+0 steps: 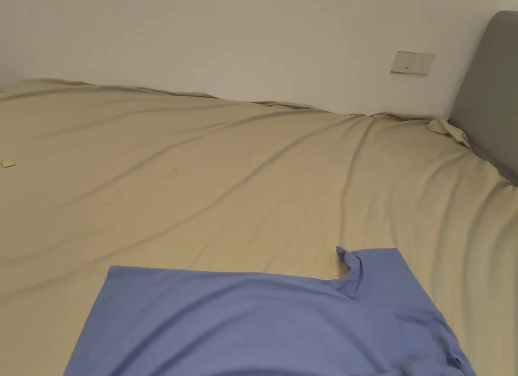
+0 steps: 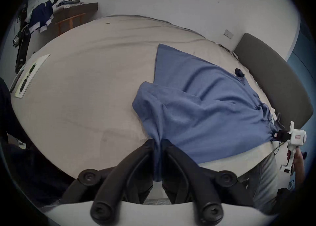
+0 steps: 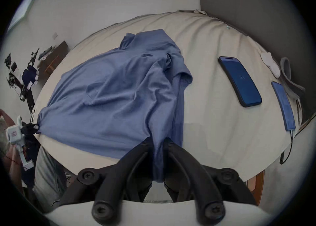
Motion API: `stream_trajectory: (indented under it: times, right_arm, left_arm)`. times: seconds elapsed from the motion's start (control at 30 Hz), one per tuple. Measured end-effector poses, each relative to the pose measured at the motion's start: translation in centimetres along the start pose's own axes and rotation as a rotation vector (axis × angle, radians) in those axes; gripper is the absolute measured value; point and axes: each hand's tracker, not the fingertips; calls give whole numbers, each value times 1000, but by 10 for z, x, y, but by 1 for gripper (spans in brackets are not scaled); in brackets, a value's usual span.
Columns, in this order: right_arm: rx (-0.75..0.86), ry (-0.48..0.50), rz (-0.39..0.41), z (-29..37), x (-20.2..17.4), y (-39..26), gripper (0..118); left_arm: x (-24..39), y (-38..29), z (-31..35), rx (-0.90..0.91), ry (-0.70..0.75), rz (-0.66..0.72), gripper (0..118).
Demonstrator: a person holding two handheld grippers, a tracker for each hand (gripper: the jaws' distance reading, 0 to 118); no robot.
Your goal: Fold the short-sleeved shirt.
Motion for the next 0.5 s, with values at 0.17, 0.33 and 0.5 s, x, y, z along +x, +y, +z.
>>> stream_trajectory:
  times: [0.17, 0.33, 0.5]
  right_arm:
    - [99, -16, 49, 33, -14, 11, 77]
    - [467, 22, 134, 86, -62, 38, 97]
    - [593, 0, 203, 89, -99, 65, 7]
  left_arm:
    - [6, 7, 30, 84, 34, 47, 78]
    - [45, 32, 73, 394, 45, 2, 94]
    - [74, 55, 72, 593, 113, -128, 22]
